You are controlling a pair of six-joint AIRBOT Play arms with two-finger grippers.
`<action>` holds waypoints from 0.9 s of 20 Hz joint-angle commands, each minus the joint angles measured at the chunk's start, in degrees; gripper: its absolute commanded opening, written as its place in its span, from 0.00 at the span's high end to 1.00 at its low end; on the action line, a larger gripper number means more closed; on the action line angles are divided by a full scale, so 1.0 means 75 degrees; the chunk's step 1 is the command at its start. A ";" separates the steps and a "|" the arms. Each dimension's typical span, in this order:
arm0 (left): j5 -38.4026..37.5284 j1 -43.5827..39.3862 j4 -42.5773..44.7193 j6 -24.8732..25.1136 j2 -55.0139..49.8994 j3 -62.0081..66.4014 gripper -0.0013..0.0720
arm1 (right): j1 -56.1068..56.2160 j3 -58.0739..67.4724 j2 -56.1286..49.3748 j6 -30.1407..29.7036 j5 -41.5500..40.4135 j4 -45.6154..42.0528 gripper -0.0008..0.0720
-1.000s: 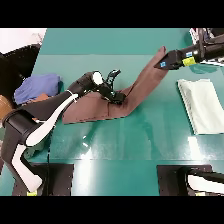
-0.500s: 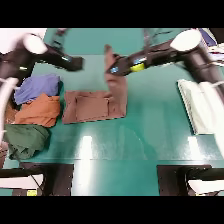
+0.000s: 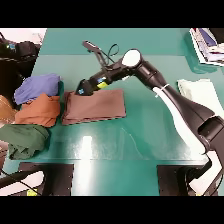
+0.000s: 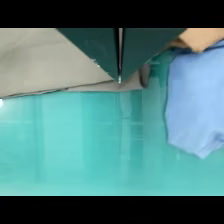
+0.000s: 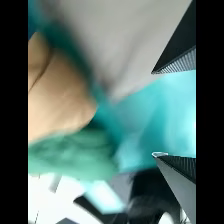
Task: Fold the shirts.
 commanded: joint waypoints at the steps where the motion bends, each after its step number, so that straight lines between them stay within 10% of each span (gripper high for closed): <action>1: -0.0300 0.0137 0.0000 0.0102 0.0079 0.0000 0.95 | -0.0857 -0.1381 0.0676 0.0481 0.0361 -0.1119 0.23; 9: -0.0289 0.0137 -0.0020 0.0099 0.0079 0.0000 0.95 | -0.3212 -0.5843 0.2011 0.1090 -0.1239 -0.0729 0.09; 18: -0.0254 0.0137 -0.0020 0.0099 0.0076 0.0000 0.95 | -0.1647 -0.3678 -0.0286 0.0347 -0.1250 0.1105 0.24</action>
